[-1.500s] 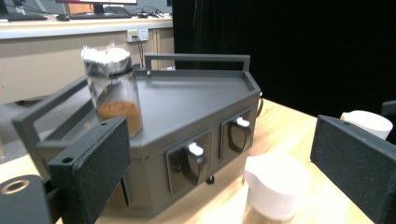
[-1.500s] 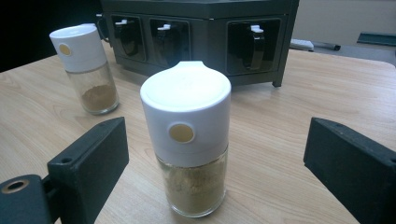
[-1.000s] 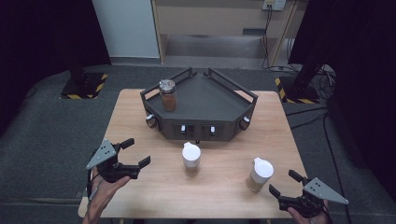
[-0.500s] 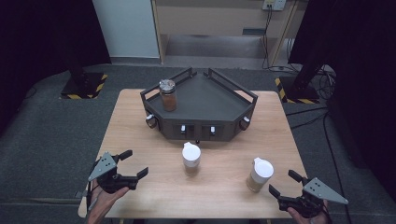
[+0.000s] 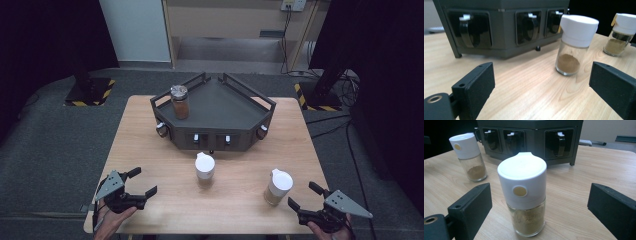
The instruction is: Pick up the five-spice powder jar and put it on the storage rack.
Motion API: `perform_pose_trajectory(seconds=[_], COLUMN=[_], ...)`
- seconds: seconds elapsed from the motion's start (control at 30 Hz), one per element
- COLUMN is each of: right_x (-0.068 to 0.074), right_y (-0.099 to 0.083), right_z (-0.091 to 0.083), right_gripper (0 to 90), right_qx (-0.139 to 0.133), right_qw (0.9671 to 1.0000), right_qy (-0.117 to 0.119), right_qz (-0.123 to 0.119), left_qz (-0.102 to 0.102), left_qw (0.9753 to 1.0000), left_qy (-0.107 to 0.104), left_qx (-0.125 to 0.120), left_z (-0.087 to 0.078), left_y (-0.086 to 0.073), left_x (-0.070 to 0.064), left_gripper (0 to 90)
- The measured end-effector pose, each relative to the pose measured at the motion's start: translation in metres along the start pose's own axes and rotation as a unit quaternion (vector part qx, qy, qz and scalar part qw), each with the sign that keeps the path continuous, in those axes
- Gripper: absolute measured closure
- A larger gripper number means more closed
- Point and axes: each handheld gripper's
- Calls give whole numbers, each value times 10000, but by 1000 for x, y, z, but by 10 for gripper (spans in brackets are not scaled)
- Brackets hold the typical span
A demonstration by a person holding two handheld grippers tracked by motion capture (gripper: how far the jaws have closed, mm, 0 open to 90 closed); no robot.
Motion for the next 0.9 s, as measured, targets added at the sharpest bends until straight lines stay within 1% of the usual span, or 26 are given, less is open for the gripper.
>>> perform_pose_trajectory(seconds=[0.07,0.17,0.23,0.63,0.83,0.9], right_x=[0,1,1,0,1,0], right_y=[0,1,0,-1,-1,-1], right_z=[0,1,1,-1,-1,-1], right_gripper=[56,54,53,50,50,47], right_qx=[-1,21,3,-7,-2,-5], right_qw=[10000,10000,10000,10000,10000,10000], right_qy=[5,-4,-11,-4,4,2], right_qz=[6,-8,-7,-9,-32,-30], left_qz=[30,22,62,80,58,85], left_qw=[10000,10000,10000,9999,10000,9999], left_qy=[14,12,8,-33,-25,-41], left_qx=[26,49,56,76,65,74], left_z=[-1,-2,-2,1,1,1], left_y=[-1,-2,-2,-2,-2,-2], left_x=[-1,0,0,-1,0,0], left_gripper=[49,48,48,46,46,46])
Point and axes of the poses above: each handheld gripper's, and its own axes: z roughly forward along the jaws, y roughly out of its top, x roughly to its left, and after that the axes turned 14 degrees about z, right-handed
